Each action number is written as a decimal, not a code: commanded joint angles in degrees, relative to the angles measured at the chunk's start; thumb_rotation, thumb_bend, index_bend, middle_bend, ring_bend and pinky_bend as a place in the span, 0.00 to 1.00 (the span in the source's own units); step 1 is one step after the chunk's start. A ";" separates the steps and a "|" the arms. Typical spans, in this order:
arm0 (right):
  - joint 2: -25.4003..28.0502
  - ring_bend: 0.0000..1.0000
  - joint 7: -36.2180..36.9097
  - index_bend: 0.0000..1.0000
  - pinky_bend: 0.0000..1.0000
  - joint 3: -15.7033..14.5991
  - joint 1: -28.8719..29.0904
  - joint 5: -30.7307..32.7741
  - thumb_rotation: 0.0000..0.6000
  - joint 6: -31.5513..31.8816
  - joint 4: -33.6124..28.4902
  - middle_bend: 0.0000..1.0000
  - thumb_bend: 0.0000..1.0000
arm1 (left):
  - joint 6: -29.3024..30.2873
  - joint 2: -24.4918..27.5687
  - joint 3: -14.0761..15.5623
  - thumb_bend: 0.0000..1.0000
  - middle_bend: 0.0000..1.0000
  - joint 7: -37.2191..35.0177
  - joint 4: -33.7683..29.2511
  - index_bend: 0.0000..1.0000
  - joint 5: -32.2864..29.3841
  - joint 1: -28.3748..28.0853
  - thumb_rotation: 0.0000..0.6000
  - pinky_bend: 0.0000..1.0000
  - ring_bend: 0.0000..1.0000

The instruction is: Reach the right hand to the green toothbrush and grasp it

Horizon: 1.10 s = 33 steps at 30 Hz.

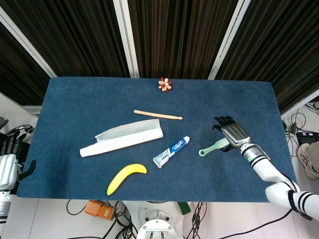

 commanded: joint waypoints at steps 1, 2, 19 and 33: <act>-1.04 0.05 1.46 0.36 0.04 -1.07 0.89 -0.29 1.00 -1.26 1.36 0.09 0.28 | -0.11 0.01 -0.08 0.33 0.00 0.12 -0.07 0.09 -0.20 -0.02 1.00 0.05 0.00; -1.42 0.05 1.55 0.37 0.04 -1.45 1.17 -0.51 1.00 -1.54 1.95 0.09 0.28 | -0.14 0.02 -0.09 0.33 0.00 0.15 -0.11 0.09 -0.23 -0.03 1.00 0.05 0.00; -6.40 0.06 5.66 0.48 0.04 -3.86 4.10 -2.40 1.00 -2.44 7.43 0.09 0.37 | -0.14 0.04 -0.31 0.33 0.00 0.24 -0.20 0.09 -0.67 0.03 1.00 0.05 0.00; -7.77 0.06 7.15 0.53 0.04 -5.10 5.21 -1.90 1.00 -3.46 10.32 0.09 0.48 | -0.62 0.27 -0.36 0.33 0.00 -0.31 -0.48 0.09 -1.06 -0.02 1.00 0.05 0.00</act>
